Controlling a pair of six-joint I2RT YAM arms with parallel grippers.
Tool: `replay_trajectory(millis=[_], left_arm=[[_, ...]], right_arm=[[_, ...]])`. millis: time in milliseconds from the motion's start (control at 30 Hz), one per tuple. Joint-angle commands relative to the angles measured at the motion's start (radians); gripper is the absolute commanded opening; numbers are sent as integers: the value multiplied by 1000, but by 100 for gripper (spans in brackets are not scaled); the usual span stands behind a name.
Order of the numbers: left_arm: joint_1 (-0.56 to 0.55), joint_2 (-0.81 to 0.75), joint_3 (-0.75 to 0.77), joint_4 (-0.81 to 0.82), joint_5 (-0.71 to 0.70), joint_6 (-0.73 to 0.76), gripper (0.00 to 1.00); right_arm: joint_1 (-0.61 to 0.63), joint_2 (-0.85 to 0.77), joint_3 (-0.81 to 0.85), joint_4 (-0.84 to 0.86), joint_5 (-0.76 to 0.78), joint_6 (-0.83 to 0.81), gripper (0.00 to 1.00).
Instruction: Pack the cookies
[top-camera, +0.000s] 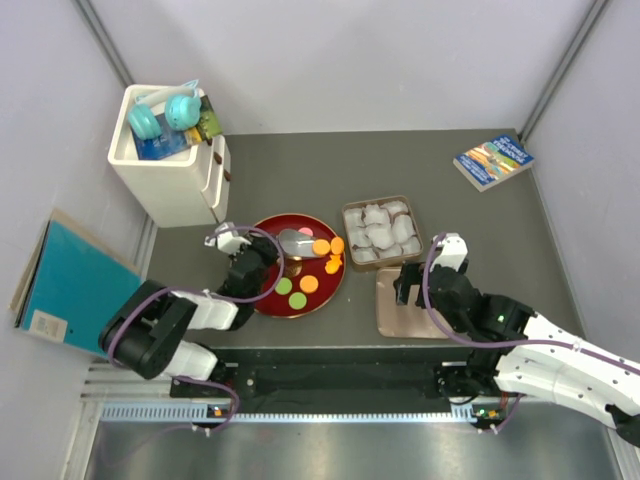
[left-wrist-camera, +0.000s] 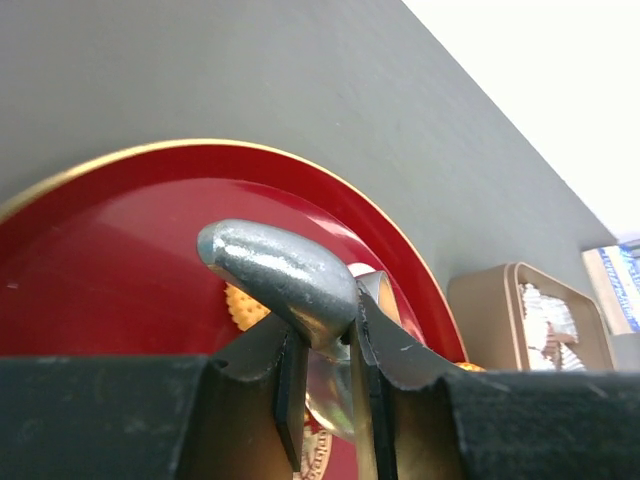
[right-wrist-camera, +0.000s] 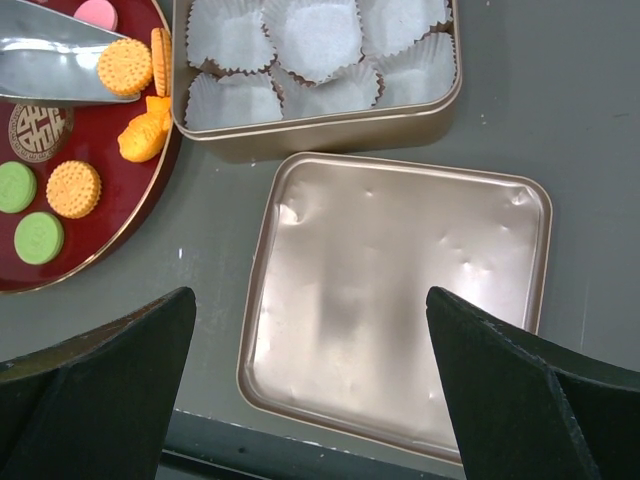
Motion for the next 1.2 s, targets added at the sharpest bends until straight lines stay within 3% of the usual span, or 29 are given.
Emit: replay_trajectory(millis=[0,267,500,933,1167], left_arm=[[-23,86,-13,40,30,22,0],[-24,192,-28,208,79,-28,0],[-23,119,-93,255,26,-15,0],[-18,-213,-110,4,-22,30,0],[-18,-423,-38,-179,18,57,0]], right_arm=[[-1,-9,6,1,12,11,98],[-1,2,1,4,6,13,98],[-1,5,0,10,4,6,98],[-1,6,6,9,-7,14,98],[-1,-3,12,9,-2,14,98]])
